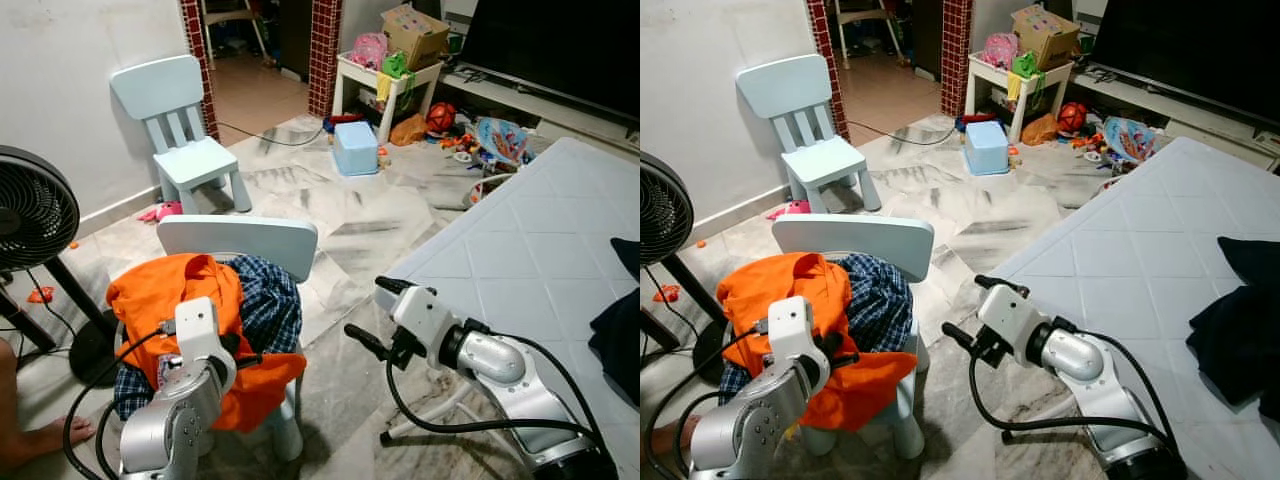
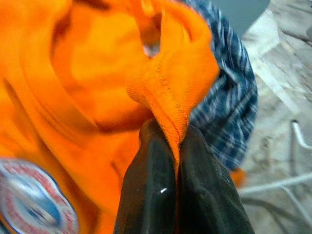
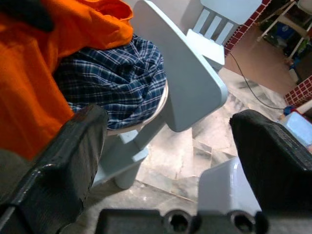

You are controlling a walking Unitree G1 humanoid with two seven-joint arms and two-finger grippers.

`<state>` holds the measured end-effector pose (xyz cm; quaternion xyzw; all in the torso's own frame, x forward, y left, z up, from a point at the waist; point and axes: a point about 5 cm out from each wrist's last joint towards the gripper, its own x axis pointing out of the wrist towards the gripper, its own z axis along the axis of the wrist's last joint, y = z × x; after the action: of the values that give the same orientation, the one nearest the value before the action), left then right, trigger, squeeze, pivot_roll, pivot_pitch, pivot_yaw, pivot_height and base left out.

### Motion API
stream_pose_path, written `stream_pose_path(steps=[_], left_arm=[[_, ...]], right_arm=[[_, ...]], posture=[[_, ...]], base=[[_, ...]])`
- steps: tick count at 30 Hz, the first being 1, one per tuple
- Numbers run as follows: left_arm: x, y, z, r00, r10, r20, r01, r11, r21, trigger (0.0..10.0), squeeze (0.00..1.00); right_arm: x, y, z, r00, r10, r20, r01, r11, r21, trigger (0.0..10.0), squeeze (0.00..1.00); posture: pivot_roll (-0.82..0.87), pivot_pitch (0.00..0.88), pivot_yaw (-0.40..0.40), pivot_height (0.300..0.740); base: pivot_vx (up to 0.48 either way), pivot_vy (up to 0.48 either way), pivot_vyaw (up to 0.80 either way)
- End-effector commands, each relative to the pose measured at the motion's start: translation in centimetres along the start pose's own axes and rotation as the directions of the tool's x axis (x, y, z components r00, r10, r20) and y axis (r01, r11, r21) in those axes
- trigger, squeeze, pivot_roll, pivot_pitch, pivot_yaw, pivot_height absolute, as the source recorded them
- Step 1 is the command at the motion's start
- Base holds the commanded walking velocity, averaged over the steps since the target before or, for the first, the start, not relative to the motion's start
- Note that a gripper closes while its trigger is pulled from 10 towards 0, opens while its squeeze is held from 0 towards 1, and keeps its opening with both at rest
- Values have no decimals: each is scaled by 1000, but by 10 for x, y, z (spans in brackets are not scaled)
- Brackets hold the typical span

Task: Hang hanger

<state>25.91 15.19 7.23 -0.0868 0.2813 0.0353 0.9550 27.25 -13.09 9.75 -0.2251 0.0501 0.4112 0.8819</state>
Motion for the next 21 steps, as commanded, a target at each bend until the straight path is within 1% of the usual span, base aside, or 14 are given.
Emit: stream_pose_path(steps=[1, 4, 6, 8, 9, 11, 12, 13, 14, 15, 16, 17, 20, 21], left_arm=[[-2, -5, 13, 998, -26, 60, 21, 997, 79, 0, 0], [-2, -7, 20, 994, -48, 103, 31, 986, 167, 0, 0], [-2, -7, 21, 992, -54, 110, 33, 982, 184, 0, 0], [-3, -9, 27, 984, -84, 156, 35, 956, 292, 0, 0], [-4, -11, 34, 970, -119, 212, 26, 918, 396, 0, 0], [-3, -13, 36, 963, -140, 231, 28, 902, 430, 0, 0], [-3, -16, 38, 955, -177, 240, 45, 881, 471, 0, 0], [-3, -20, 39, 943, -222, 248, 62, 849, 525, 0, 0], [-3, -20, 39, 943, -222, 248, 62, 849, 525, 0, 0], [-4, -23, 40, 929, -260, 262, 76, 828, 555, 0, 0], [-4, -24, 40, 925, -272, 267, 80, 823, 562, 0, 0], [-5, -27, 41, 913, -288, 289, 83, 824, 561, 0, 0], [-5, -28, 41, 901, -302, 310, 84, 825, 559, 0, 0], [-4, -25, 38, 898, -288, 334, 71, 842, 535, 0, 0]], right_arm=[[2, -4, 0, 1000, -23, 6, 23, 1000, 4, 10000, 0], [5, -5, -3, 999, -49, 12, 48, 999, 24, 10000, 0], [5, -5, -3, 998, -54, 13, 53, 998, 29, 10000, 0], [6, -8, -4, 995, -95, 23, 93, 993, 72, 10000, 0], [8, -11, -6, 990, -138, 30, 133, 984, 116, 10000, 0], [10, -12, -7, 987, -156, 32, 150, 979, 135, 10000, 0], [12, -16, -8, 975, -217, 42, 204, 958, 203, 10000, 0], [14, -20, -7, 957, -285, 57, 258, 924, 281, 10000, 0], [14, -20, -7, 957, -285, 57, 258, 924, 281, 10000, 0], [16, -25, -5, 935, -350, 65, 306, 883, 355, 10000, 0], [17, -27, -5, 927, -369, 65, 319, 870, 375, 10000, 0], [16, -32, -3, 897, -437, 67, 366, 819, 442, 10000, 0], [15, -37, -3, 870, -489, 59, 401, 773, 491, 10000, 0], [13, -41, -5, 840, -540, 46, 440, 729, 524, 10000, 0]], posture=[[-84, 0, -17, 740], [-79, 0, -9, 740], [-79, 0, -9, 740], [-74, 0, 0, 740], [-69, 0, 2, 740], [-68, 0, 1, 740], [-59, 0, 1, 740], [-57, 0, 2, 740], [-57, 0, 2, 740], [-61, 0, 5, 740], [-62, 0, 6, 740], [-62, 0, 6, 740], [-64, 0, 7, 740], [-68, 0, 7, 740]], base=[[0, 0, 0], [0, 0, 0], [0, 0, 0], [0, 0, 0], [0, 0, 0], [0, 0, 0], [0, 0, 0], [0, 0, 0], [0, 0, 0], [0, 0, 0], [0, 0, 0], [0, 0, 0], [0, 0, 0], [0, 0, 0]])
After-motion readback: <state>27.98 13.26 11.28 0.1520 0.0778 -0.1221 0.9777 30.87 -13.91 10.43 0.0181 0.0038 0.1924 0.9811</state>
